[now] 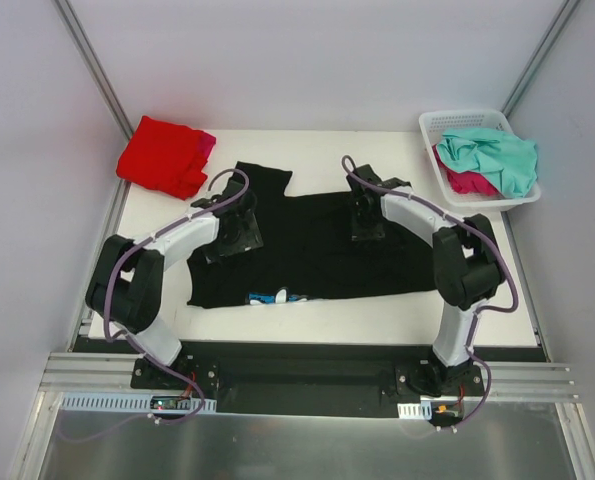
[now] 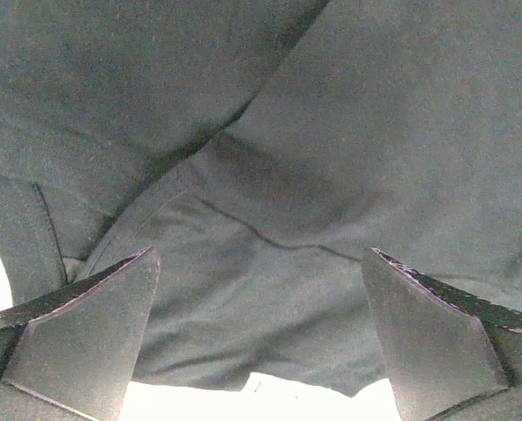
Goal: Fold and stack the t-shirts
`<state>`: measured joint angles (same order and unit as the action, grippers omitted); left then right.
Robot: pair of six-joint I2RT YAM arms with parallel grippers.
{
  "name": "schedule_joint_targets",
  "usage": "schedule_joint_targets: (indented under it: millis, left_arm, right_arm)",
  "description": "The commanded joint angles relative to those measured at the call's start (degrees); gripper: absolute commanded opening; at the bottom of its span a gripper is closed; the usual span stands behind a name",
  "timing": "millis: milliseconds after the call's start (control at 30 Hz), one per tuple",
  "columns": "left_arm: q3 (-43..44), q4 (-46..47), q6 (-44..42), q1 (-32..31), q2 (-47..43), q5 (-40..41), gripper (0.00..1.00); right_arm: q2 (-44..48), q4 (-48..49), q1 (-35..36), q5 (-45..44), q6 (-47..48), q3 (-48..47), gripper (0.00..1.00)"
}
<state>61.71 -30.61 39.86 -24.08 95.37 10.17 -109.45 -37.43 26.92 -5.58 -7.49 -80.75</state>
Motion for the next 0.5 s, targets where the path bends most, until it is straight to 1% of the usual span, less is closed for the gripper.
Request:
schedule_joint_targets:
  millis: [0,100,233,300,333,367,467]
  left_arm:
    - [-3.5,-1.1,1.1,-0.7,-7.9,-2.7,0.99]
    - [-5.6,-1.6,1.8,-0.9,-10.5,-4.0,0.99]
    - [-7.3,-2.3,2.2,-1.4,-12.2,-3.8,0.99]
    - [-7.7,-2.4,1.9,-1.6,-12.2,-3.4,0.99]
    - [-7.6,-2.4,1.7,-1.6,-12.1,-3.0,0.99]
    - [-7.6,-2.6,1.3,-1.7,-11.5,-2.8,0.99]
    - [-7.7,-2.5,0.6,-1.8,-10.6,-3.3,0.99]
  right_arm:
    - [6.9,-3.2,0.9,-3.4,-1.6,3.1,0.3]
    - [9.1,-6.8,0.9,-7.6,-3.4,3.9,0.3]
    - [11.6,-9.0,0.4,-13.3,-6.0,6.0,0.32]
    - [12.1,-9.8,-2.2,-15.8,-6.9,7.3,0.32]
    - [12.1,-9.8,-3.5,-15.7,-7.0,7.8,0.32]
    - [12.0,-9.9,-6.3,-14.8,-7.5,8.4,0.32]
    - [12.1,-9.9,-9.7,-16.3,-7.8,10.3,0.32]
